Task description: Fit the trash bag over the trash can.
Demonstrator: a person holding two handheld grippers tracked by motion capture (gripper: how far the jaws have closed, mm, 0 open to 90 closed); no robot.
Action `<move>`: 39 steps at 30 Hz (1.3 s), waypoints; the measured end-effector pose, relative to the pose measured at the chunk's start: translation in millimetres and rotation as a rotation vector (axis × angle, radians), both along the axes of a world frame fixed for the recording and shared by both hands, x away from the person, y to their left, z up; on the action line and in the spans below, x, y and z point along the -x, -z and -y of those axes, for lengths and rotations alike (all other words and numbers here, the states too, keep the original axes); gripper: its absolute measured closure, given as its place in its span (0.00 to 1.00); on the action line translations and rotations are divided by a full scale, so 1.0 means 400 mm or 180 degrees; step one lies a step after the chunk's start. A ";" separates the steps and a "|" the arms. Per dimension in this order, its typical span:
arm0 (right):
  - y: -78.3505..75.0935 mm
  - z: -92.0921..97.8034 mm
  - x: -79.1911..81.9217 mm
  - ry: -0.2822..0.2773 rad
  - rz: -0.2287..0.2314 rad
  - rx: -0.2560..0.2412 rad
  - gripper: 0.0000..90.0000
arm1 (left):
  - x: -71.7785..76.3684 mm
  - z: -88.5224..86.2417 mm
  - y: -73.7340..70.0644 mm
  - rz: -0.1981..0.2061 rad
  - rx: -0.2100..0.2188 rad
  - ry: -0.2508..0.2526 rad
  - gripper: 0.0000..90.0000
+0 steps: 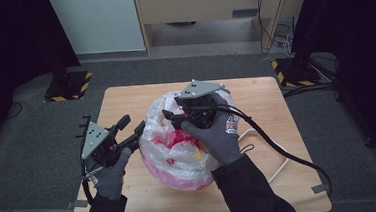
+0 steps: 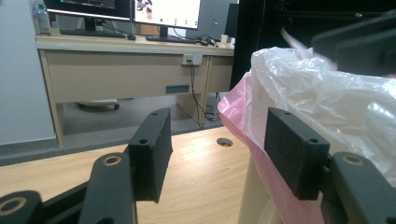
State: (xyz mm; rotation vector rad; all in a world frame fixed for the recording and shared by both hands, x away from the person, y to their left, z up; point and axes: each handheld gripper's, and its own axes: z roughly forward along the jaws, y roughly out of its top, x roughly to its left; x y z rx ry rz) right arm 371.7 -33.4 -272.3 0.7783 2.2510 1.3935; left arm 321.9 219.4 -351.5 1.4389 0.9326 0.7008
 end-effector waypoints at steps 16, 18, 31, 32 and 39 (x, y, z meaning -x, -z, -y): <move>0.057 -0.031 -0.024 0.0026 -0.0620 0.0448 0.54 | 0.000 0.004 0.001 -0.0002 0.0006 0.0024 0.45; 0.063 -0.035 -0.025 0.0036 -0.0709 0.0513 0.53 | 0.001 0.004 0.001 -0.0001 -0.0012 0.0030 0.45; 0.012 0.016 -0.009 0.0155 -0.0220 -0.0323 0.55 | -0.002 0.001 0.003 -0.0005 0.0006 0.0014 0.45; 0.007 0.021 -0.007 0.0157 -0.0155 -0.0407 0.54 | -0.002 0.001 0.003 -0.0006 0.0008 0.0013 0.45; -0.014 0.033 0.009 0.0122 0.0212 -0.0704 0.51 | 0.000 -0.013 -0.003 -0.0005 0.0066 -0.0001 0.45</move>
